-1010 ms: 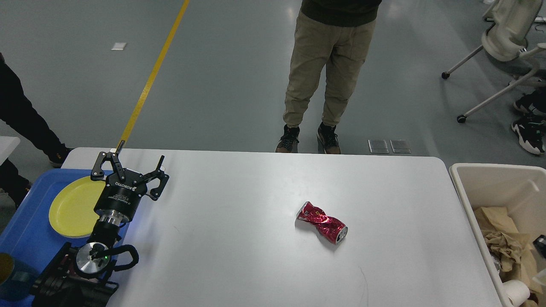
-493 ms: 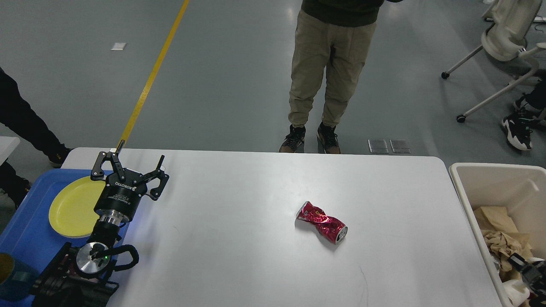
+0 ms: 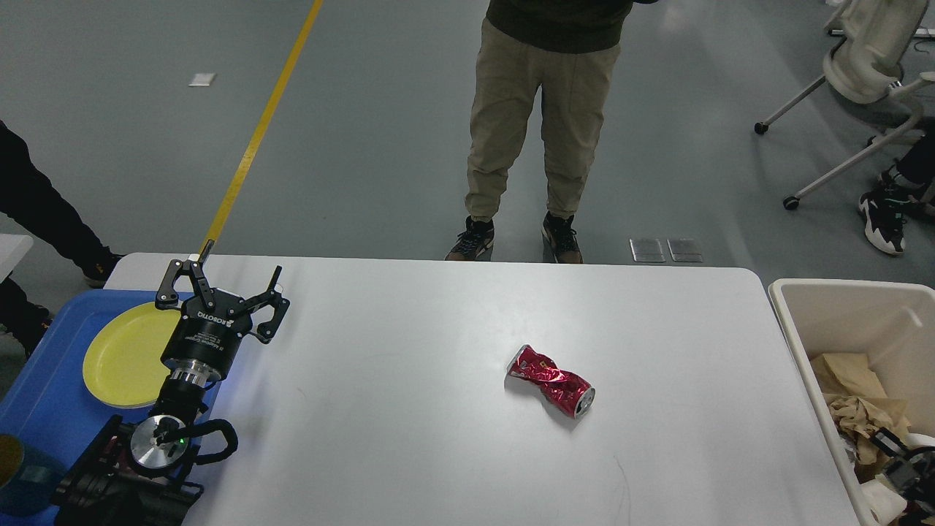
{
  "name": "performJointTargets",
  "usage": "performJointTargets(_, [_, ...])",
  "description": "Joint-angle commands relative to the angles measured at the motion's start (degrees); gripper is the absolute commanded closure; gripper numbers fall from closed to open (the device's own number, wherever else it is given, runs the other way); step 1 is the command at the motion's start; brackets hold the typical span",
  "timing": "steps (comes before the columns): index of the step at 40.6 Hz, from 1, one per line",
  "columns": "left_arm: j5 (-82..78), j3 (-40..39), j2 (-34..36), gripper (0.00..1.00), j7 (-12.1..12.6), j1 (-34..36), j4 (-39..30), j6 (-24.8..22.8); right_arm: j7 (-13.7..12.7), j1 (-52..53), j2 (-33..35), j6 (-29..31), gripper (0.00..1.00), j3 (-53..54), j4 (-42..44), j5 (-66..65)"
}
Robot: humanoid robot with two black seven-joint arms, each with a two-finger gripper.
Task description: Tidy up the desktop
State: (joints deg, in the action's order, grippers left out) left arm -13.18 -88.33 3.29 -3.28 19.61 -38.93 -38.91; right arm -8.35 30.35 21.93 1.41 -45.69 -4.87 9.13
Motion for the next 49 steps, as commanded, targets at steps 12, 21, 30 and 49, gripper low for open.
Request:
performJointTargets(12, [0.0,0.0,0.05,0.04,-0.06,-0.01,0.0,-0.03,-0.09,0.67,0.22,0.17,0.0,0.16,-1.81,-0.34])
performJointTargets(21, [0.0,0.0,-0.04,0.04,0.03,-0.01,0.0,-0.03,-2.1,8.91,4.96,4.64,0.0,-0.63,-8.74,-2.7])
performJointTargets(30, [0.0,0.0,-0.04,0.04,0.03,-0.01,0.0,-0.03,-4.05,28.84,9.53,19.5,0.0,-3.78,-23.22,-17.81])
performJointTargets(49, [0.0,0.0,-0.04,0.04,0.03,-0.01,0.0,0.06,-3.78,80.78,4.1,35.57,0.0,-19.96,-63.39,-17.83])
